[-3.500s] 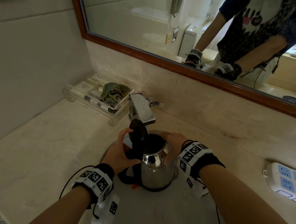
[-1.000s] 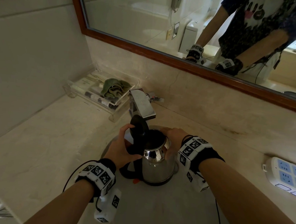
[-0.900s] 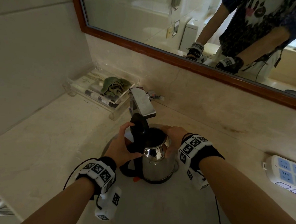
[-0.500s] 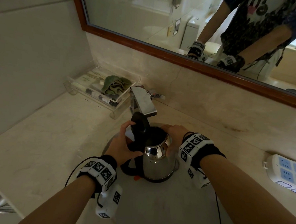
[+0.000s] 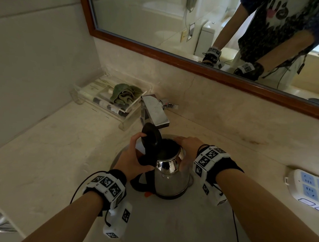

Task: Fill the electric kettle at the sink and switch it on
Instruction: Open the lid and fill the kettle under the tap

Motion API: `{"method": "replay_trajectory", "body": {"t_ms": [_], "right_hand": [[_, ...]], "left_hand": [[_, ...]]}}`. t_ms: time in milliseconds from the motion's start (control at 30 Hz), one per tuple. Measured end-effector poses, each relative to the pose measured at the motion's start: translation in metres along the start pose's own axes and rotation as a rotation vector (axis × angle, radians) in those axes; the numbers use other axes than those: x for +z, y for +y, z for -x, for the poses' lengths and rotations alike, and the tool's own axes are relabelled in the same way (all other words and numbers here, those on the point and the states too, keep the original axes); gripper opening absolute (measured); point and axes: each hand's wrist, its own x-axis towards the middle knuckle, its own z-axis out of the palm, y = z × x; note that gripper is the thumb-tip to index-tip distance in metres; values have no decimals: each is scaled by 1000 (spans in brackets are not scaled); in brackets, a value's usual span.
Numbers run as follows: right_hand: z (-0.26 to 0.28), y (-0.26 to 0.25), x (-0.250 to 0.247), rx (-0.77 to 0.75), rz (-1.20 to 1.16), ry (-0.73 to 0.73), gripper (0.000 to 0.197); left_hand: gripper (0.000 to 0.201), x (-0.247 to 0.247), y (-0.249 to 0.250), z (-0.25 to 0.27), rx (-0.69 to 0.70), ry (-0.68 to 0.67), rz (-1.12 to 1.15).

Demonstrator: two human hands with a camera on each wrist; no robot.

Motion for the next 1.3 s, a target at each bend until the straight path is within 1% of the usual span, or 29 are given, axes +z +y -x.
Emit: {"method": "replay_trajectory", "body": {"t_ms": [167, 367, 467, 700, 866, 1066, 1300], "right_hand": [[-2, -1, -4, 3, 14, -30, 97], [2, 0, 1, 3, -25, 21, 97], [1, 0, 2, -4, -36, 21, 95], [2, 3, 3, -7, -59, 32, 101], [-2, 4, 2, -2, -7, -3, 103], [-3, 5, 2, -2, 3, -2, 98], [-5, 6, 4, -3, 4, 6, 100]], "left_hand": [[93, 0, -1, 0, -11, -6, -9], [93, -1, 2, 1, -13, -13, -23], [92, -1, 2, 1, -16, -22, -26], [93, -1, 2, 2, -22, -26, -11], [94, -1, 3, 3, -25, -23, -3], [95, 0, 2, 2, -24, -24, -5], [94, 0, 1, 2, -21, -28, 12]]}}
